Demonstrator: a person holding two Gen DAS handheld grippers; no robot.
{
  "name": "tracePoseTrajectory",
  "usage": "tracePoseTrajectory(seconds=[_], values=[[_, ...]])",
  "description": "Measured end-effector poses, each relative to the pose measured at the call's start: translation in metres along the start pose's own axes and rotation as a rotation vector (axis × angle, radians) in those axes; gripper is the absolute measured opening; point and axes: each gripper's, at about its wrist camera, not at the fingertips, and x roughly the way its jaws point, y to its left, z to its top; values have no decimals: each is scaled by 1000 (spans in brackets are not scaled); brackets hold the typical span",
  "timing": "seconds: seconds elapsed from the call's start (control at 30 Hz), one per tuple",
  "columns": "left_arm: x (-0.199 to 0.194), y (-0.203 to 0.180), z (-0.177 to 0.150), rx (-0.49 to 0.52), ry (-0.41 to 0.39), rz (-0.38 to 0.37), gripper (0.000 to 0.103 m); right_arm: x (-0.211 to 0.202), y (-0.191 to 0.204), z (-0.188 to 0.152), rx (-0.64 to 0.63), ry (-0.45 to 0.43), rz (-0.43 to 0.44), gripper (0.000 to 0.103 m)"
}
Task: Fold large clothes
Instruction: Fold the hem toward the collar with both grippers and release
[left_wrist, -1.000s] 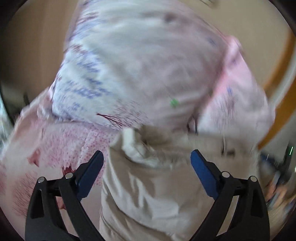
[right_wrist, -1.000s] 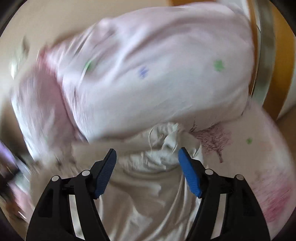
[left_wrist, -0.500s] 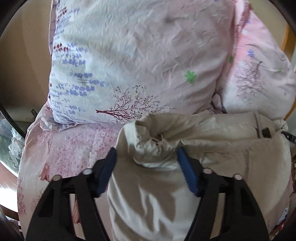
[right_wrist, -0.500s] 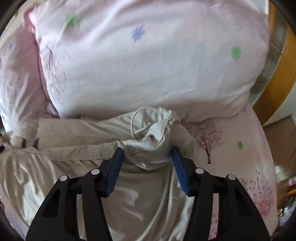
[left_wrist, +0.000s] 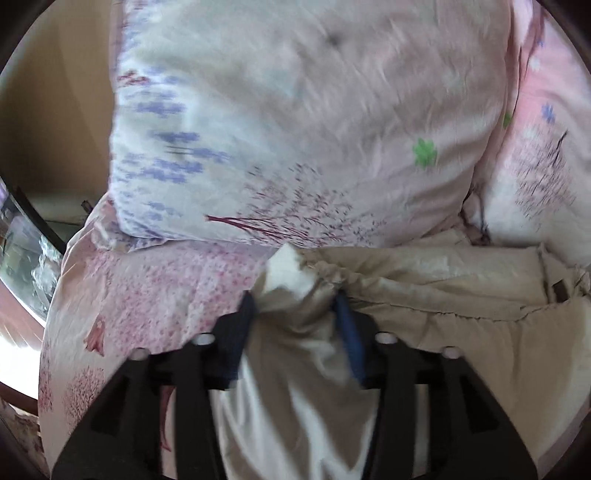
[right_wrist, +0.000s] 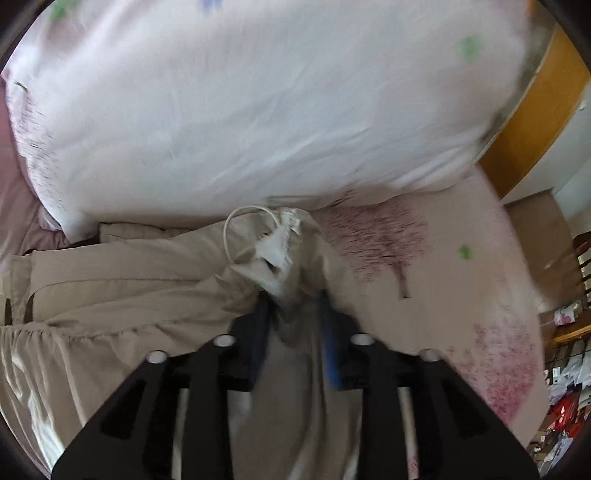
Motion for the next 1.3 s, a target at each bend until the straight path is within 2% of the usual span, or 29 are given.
tracePoseTrajectory(seconds=[0.03, 0.1, 0.13, 0.23, 0.3, 0.4, 0.43, 0.6, 0.77, 0.97, 1.03, 1.17, 1.3], values=[[-7, 3, -1, -11, -20, -1, 69, -18, -2, -7, 10, -49, 38, 33], [-33, 6, -9, -27, -91, -23, 73, -41, 2, -20, 5, -104, 133, 33], [-43, 4, -14, -28, -112, -51, 75, -57, 11, -31, -21, -136, 211, 33], [-73, -15, -34, -13, -153, -163, 85, -83, 51, -57, -130, -190, 342, 31], [-82, -40, -48, 16, -145, -245, 86, -91, 77, -70, -204, -212, 367, 26], [-73, -68, -60, 62, -94, -314, 86, -90, 117, -80, -332, -241, 330, 23], [-68, -79, -61, 81, -85, -301, 86, -87, 127, -82, -353, -234, 314, 22], [-30, -100, -65, 129, -2, -230, 85, -38, 153, -82, -395, -75, 245, 20], [-11, -111, -65, 173, 41, -184, 88, -23, 157, -80, -403, 0, 229, 21], [9, -120, -59, 188, 92, -132, 92, -4, 163, -73, -384, 67, 247, 21], [10, -118, -59, 188, 83, -126, 93, -6, 164, -70, -387, 57, 249, 21], [-13, -107, -73, 185, 27, -158, 91, -42, 136, -87, -340, -59, 314, 22], [-39, -96, -89, 195, -27, -167, 96, -71, 107, -111, -293, -170, 317, 34]])
